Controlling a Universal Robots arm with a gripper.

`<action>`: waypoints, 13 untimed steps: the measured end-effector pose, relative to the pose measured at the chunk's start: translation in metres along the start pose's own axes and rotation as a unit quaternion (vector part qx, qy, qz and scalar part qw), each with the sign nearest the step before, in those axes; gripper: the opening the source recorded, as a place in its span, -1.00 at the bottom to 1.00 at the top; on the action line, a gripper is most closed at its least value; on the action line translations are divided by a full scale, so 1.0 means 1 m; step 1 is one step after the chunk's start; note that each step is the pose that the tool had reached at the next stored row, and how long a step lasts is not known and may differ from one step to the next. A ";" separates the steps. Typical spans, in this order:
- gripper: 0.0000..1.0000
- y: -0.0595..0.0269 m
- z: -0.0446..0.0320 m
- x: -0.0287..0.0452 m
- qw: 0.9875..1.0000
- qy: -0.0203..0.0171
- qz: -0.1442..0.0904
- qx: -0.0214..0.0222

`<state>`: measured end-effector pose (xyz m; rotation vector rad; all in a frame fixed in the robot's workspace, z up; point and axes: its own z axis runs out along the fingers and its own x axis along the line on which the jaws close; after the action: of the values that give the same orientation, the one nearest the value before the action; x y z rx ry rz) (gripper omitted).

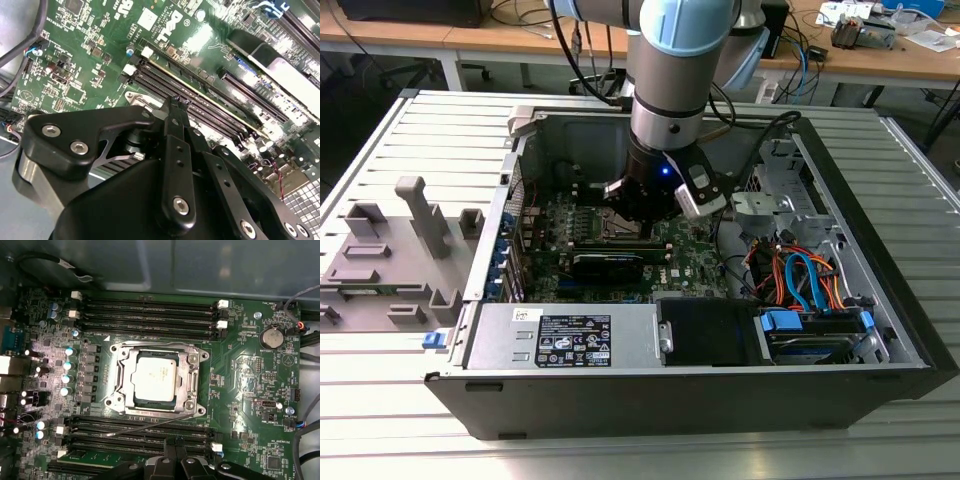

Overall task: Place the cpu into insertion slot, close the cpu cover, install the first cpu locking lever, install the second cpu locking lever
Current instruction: 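Install the second cpu locking lever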

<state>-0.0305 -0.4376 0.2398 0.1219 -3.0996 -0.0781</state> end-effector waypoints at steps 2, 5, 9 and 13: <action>-0.79 0.0018 0.0009 -0.0005 1.000 0.000 0.001 0.000; -0.79 0.0036 0.0037 -0.0007 1.000 0.000 0.004 0.004; -0.79 0.0090 0.0079 -0.0013 1.000 0.000 0.005 0.008; -0.79 0.0107 0.0111 -0.0015 1.000 0.000 0.005 0.008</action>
<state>-0.0303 -0.4262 0.2292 0.1075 -3.1004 -0.0542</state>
